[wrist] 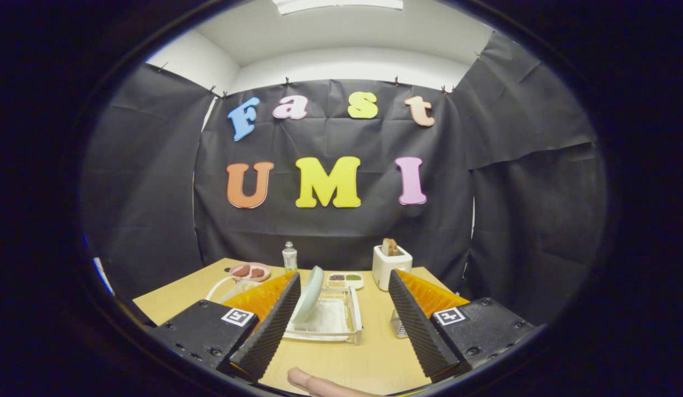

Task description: Take the plate from the dish rack, then take the spoon from the basket and place it into the plate.

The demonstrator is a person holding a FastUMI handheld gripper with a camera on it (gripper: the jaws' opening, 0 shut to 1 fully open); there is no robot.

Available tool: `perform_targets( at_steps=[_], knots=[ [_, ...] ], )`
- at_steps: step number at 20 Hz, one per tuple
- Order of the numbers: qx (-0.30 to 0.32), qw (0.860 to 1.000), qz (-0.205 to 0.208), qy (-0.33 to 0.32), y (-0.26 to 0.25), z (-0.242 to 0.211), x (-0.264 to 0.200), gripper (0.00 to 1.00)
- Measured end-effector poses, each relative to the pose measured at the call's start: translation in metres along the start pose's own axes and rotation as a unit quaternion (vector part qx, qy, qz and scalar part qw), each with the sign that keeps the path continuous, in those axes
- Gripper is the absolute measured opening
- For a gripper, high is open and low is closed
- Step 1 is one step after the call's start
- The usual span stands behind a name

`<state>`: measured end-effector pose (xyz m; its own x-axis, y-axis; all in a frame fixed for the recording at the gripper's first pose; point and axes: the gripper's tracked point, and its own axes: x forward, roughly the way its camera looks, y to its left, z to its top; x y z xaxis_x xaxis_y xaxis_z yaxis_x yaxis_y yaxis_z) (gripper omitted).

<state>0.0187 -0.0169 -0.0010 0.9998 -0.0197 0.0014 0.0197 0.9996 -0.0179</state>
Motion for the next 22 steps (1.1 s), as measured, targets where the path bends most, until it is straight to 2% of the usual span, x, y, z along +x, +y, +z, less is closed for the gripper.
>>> perform_targets(
  at_steps=[4,7,11,14,16,19,22],
  knots=[
    [-0.006,1.0,-0.013,0.028,-0.003,-0.005,0.033,1.0],
    [-0.014,0.996,0.0,0.086,0.01,-0.009,0.077,1.0],
    [-0.017,0.979,0.023,0.202,0.031,-0.014,0.135,1.0],
    [-0.049,0.967,0.027,0.247,0.044,-0.018,0.177,1.0],
    [-0.065,0.954,0.041,0.288,0.06,-0.033,0.2,0.99],
    [-0.082,0.937,0.034,0.337,0.067,-0.048,0.228,0.92],
    [-0.106,0.92,0.005,0.378,0.066,-0.058,0.255,0.77]
  ],
)
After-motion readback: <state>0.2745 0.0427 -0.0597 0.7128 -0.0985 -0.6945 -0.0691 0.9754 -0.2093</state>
